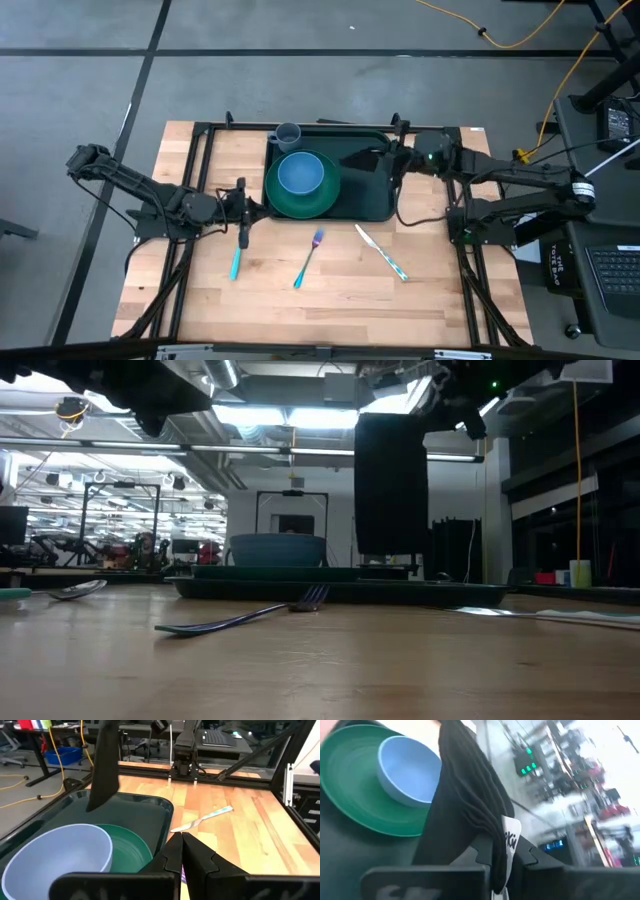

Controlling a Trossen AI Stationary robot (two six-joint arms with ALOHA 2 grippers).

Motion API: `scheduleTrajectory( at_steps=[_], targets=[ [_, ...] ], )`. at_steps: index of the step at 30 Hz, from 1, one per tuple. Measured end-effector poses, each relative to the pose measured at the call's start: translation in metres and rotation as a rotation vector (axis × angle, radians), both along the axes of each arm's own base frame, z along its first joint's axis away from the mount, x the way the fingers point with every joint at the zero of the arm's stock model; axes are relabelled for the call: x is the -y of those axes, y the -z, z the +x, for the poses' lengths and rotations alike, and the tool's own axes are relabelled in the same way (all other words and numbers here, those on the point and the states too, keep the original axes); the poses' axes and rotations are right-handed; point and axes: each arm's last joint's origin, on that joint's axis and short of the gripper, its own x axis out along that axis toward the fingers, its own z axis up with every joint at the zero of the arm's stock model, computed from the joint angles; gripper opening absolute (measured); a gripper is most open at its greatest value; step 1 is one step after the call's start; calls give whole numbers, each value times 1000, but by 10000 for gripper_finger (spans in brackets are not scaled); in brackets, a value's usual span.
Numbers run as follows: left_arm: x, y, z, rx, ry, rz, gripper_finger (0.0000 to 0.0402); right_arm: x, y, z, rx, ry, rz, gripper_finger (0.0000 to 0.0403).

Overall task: Set up tray
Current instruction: Put the black table napkin on the black serving tray to the top right of the green plate

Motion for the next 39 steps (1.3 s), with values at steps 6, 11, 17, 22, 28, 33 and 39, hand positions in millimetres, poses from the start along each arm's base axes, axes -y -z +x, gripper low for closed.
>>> scheduleTrajectory(
  at_steps=[6, 11, 17, 22, 28, 33, 39],
  targets=[
    [-6, 0, 2, -10, -17, 30, 1, 36, 0, -13, -3, -2, -1, 22],
    [-11, 0, 3, -11, -44, 32, 3, 63, 1, -23, 9, -22, 7, 22],
    [-15, 0, 4, -12, -71, 36, 2, 100, 25, -17, -49, -40, 4, 22],
    [-15, 1, 4, -11, -52, 9, 1, 125, 45, -13, -92, 31, 17, 22],
    [-14, 1, 4, -11, -42, -1, 3, 117, 77, -1, -212, -50, 221, 22],
    [-14, 1, 4, -11, -42, -3, 1, 107, 97, 9, -296, -69, 341, 22],
    [-14, 1, 4, -11, -34, -5, 1, 98, 104, 17, -339, -67, 363, 22]
  ],
)
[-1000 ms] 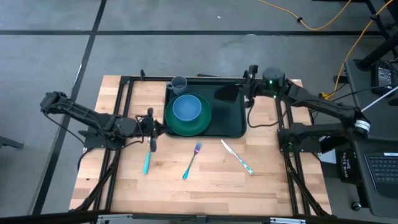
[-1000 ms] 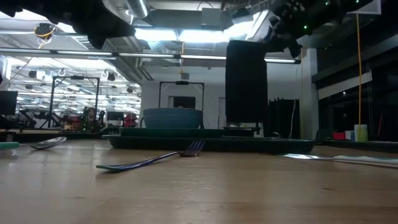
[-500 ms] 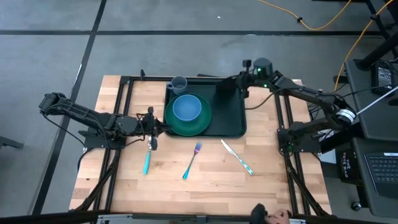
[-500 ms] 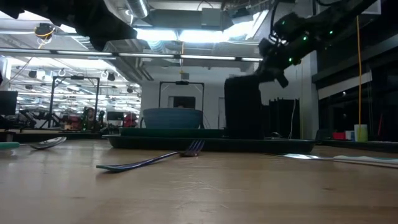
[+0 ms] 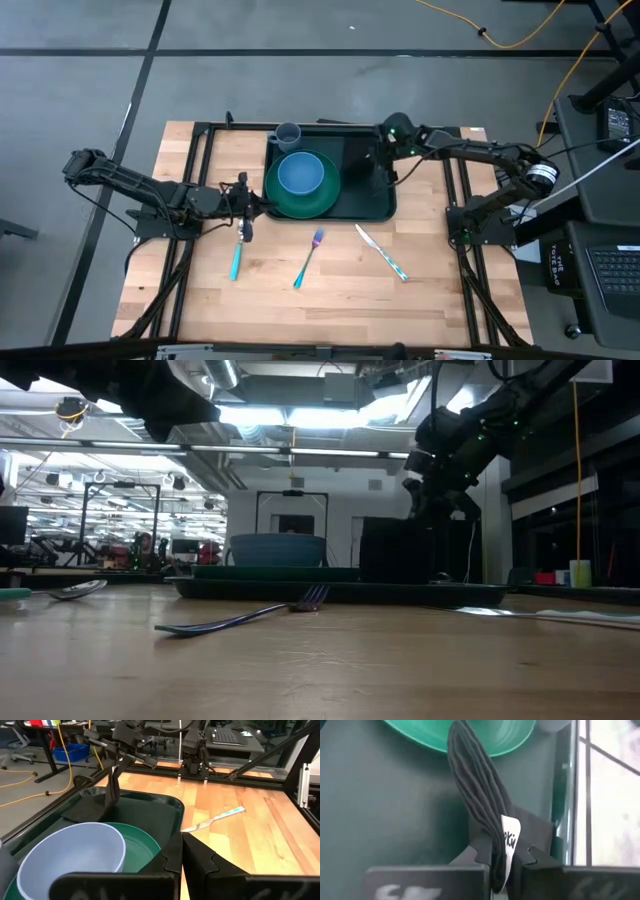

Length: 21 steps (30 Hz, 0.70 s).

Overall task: Set up tray
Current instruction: Put the black table napkin on the black serving tray to the top right of the green plate

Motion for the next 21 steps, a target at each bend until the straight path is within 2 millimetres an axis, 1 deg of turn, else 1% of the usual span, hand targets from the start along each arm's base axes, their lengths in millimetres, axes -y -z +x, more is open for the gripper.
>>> scheduleTrajectory(
  at_steps=[7, 11, 21],
  targets=[
    [0, 0, 0, 0, 5, -1, 3, -10, 6, -1, -95, 30, 31, 22],
    [0, 0, 0, 0, 5, -1, 1, -13, 10, -3, -106, 42, 65, 22],
    [0, 0, 0, 0, 5, -1, 2, -31, 41, -13, -150, 81, 158, 22]
  ],
)
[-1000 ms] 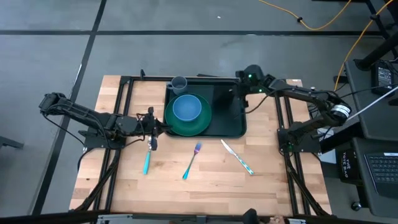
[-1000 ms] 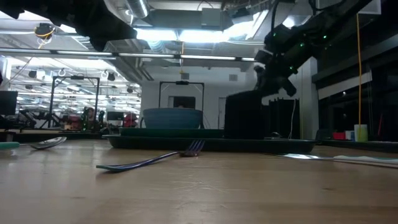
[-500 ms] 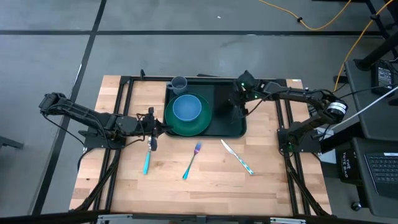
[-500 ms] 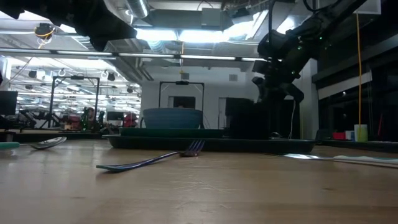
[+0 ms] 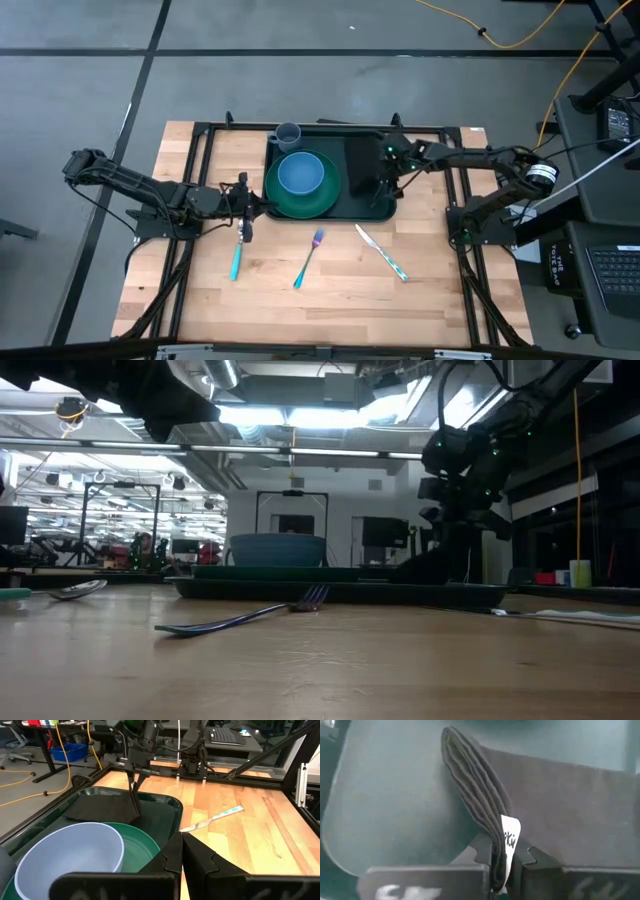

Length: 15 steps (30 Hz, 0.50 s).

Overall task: Set up tray
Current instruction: Put the black table napkin on the black serving tray to the top right of the green plate

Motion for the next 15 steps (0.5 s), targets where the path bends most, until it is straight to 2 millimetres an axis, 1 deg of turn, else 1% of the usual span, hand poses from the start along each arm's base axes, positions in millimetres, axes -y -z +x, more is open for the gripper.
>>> scheduleTrajectory(
  at_steps=[5, 10, 15],
  targets=[
    [0, 0, 0, 0, 0, 0, 2, -7, 8, -2, -7, 3, 23, 22],
    [0, 0, 0, 0, 0, 0, 3, -10, 7, 3, 26, 4, 18, 22],
    [0, 0, 0, 0, 0, 0, 1, -11, 8, 2, 19, 8, 24, 24]
  ],
)
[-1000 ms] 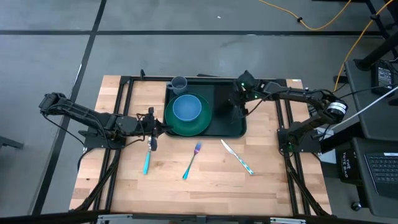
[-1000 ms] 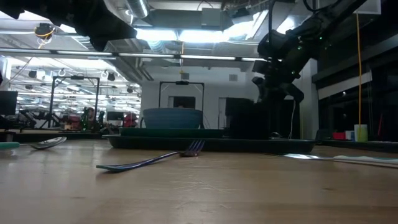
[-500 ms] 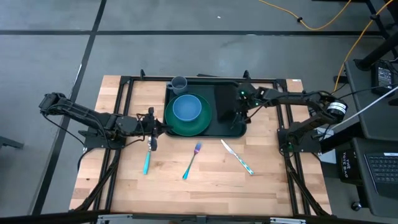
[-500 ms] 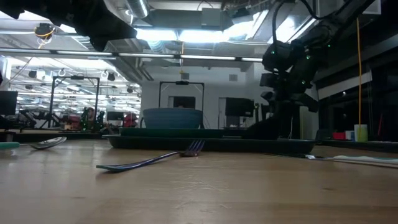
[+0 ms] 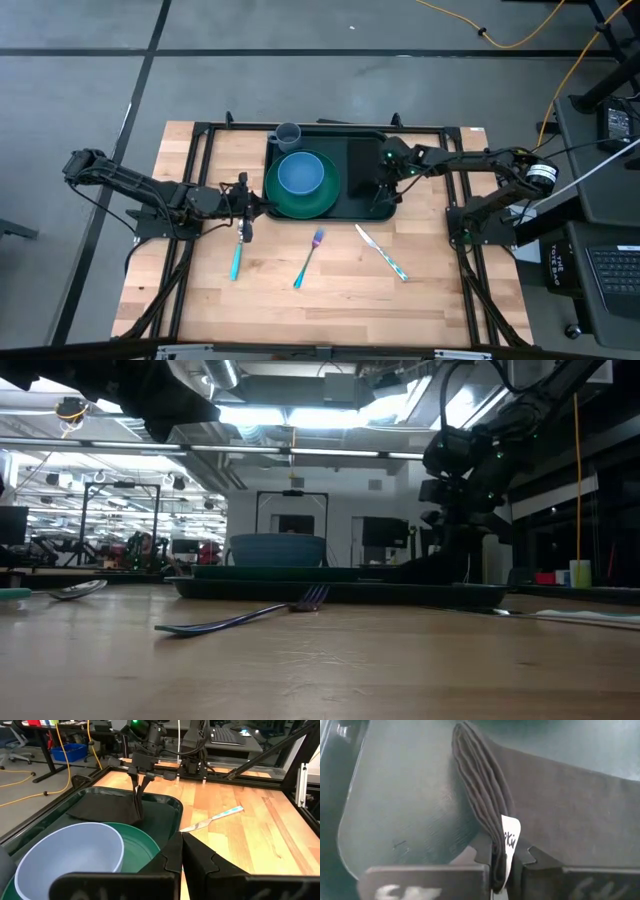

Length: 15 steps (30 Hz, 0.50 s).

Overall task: Set up tray
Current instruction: Put the black table napkin on the black serving tray to the top right of the green plate

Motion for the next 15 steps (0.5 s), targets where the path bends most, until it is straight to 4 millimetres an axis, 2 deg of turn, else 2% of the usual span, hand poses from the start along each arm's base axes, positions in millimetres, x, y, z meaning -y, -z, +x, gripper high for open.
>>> scheduleTrajectory(
  at_steps=[8, 12, 15],
  targets=[
    [0, 0, 0, 0, 0, 0, 4, 0, 0, 0, 0, 2, 1, 98],
    [0, 0, 0, 0, 0, 0, 1, 0, 0, 0, 0, 8, 5, 114],
    [0, 0, 0, 0, 0, 0, 4, 0, 0, 0, 14, 90, 56, 122]
  ],
)
